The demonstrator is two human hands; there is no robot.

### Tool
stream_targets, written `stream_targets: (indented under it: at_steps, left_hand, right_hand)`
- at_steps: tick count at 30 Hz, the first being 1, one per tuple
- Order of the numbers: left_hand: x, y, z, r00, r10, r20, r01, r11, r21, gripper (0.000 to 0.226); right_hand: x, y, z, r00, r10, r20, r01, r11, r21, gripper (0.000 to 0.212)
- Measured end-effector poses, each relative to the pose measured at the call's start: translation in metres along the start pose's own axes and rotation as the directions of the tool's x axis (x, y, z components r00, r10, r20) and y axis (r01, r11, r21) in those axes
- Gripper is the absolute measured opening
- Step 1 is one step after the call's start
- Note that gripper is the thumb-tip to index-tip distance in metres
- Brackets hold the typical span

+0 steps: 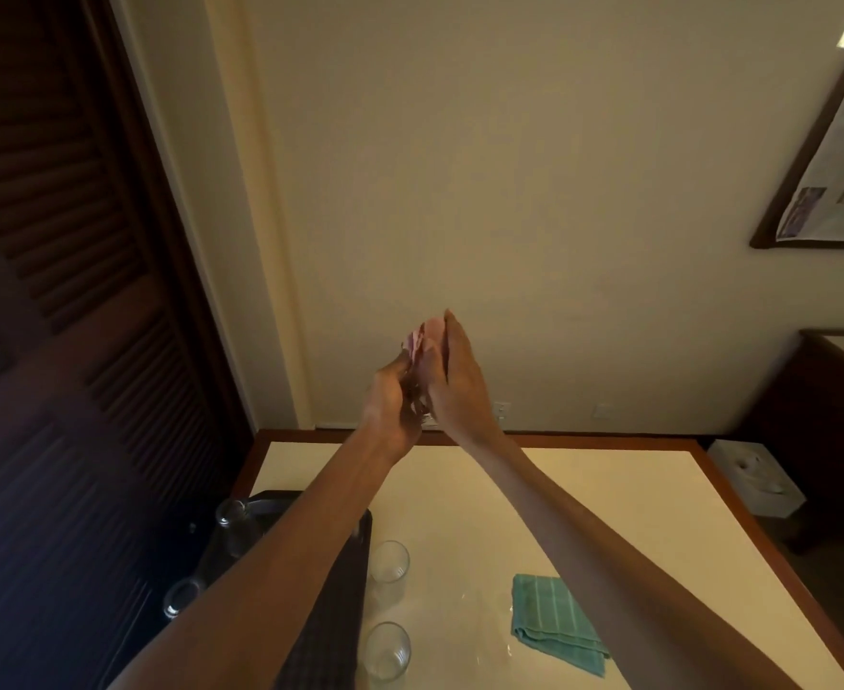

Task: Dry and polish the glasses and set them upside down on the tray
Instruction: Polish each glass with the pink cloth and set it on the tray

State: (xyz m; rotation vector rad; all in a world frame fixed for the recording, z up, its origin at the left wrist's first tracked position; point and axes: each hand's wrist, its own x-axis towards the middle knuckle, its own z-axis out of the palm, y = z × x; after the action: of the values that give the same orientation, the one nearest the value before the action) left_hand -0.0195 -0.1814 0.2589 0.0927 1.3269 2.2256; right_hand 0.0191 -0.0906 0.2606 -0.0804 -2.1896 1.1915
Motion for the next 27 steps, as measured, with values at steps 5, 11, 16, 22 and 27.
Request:
stream_targets:
  at_steps: [5,11,16,22,27]
  left_hand:
    - [-0.003,0.000,0.007,0.997,0.075,-0.025,-0.072,0.993,0.092,0.043]
    - [-0.001,0.009,0.008,0.978,0.042,-0.206,-0.026,0.997,0.077,0.043]
    - [0.000,0.005,0.003,0.962,0.035,-0.270,0.005,0.990,0.143,0.035]
    - [-0.010,0.007,0.011,0.965,0.140,-0.221,-0.066,0.948,0.313,0.058]
    - [0.043,-0.009,-0.010,0.920,0.237,-0.312,-0.084,0.898,0.432,0.104]
  right_hand:
    - [0.011,0.000,-0.002,0.905,0.413,0.098,-0.416,0.818,0.397,0.049]
    - [-0.019,-0.001,0.017,0.959,0.274,0.071,-0.283,0.918,0.277,0.043]
    - [-0.021,-0.001,0.026,0.999,-0.041,-0.005,0.041,0.968,0.247,0.031]
    - [0.018,0.008,0.014,0.895,0.417,0.159,-0.442,0.778,0.446,0.065]
    - [0.012,0.002,0.025,0.829,0.499,0.254,-0.555,0.677,0.484,0.057]
